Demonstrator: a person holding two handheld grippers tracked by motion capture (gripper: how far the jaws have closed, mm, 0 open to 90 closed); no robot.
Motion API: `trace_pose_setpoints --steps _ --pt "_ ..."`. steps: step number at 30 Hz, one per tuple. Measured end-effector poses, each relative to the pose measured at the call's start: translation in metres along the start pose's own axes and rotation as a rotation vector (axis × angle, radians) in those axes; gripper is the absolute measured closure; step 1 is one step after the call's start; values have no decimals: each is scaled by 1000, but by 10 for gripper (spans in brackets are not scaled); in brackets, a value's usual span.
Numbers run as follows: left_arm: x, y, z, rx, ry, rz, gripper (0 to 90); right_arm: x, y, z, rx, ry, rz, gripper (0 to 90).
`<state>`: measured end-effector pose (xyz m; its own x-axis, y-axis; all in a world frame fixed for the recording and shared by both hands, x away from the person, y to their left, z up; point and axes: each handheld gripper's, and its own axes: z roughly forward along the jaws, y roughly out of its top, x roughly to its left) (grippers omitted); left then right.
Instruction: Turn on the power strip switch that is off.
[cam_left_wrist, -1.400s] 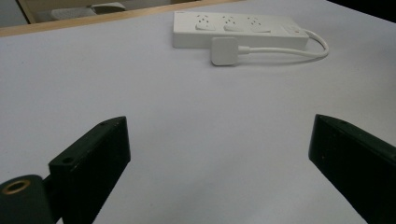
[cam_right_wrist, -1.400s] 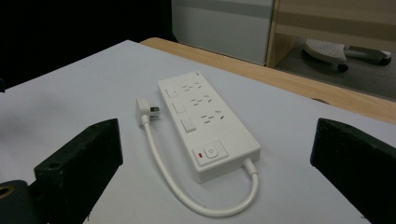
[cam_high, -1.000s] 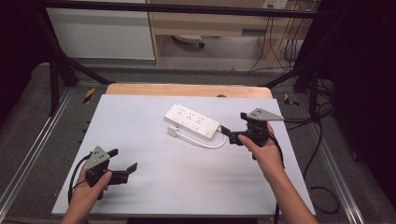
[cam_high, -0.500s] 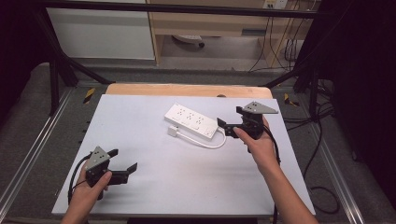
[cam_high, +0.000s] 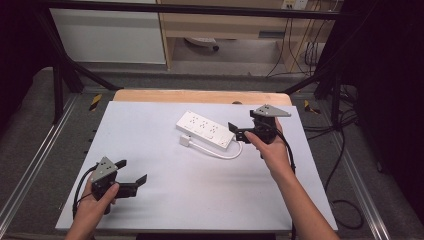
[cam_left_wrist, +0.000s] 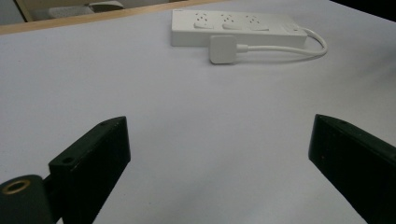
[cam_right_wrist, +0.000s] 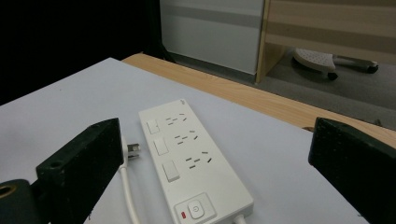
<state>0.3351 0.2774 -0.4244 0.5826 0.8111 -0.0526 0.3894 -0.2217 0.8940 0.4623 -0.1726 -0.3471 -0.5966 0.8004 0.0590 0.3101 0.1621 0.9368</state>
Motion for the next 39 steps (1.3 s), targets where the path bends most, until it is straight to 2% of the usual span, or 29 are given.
trace_pose_setpoints --steps 5,12,21,27,33,39 --pt "0 0 0 1 -1 0 55 -1 0 8 25 -33 5 29" --pt "0 0 0 1 1 -1 55 1 -2 18 32 -27 -8 44" --pt "0 0 0 1 0 4 55 1 -6 36 56 -24 8 71" --pt "0 0 0 -1 -4 4 55 1 -8 42 74 -4 20 148" --pt "0 0 0 2 -3 7 55 1 -11 47 78 21 30 275" --pt "0 0 0 4 -3 10 55 0 -14 51 82 60 61 423"
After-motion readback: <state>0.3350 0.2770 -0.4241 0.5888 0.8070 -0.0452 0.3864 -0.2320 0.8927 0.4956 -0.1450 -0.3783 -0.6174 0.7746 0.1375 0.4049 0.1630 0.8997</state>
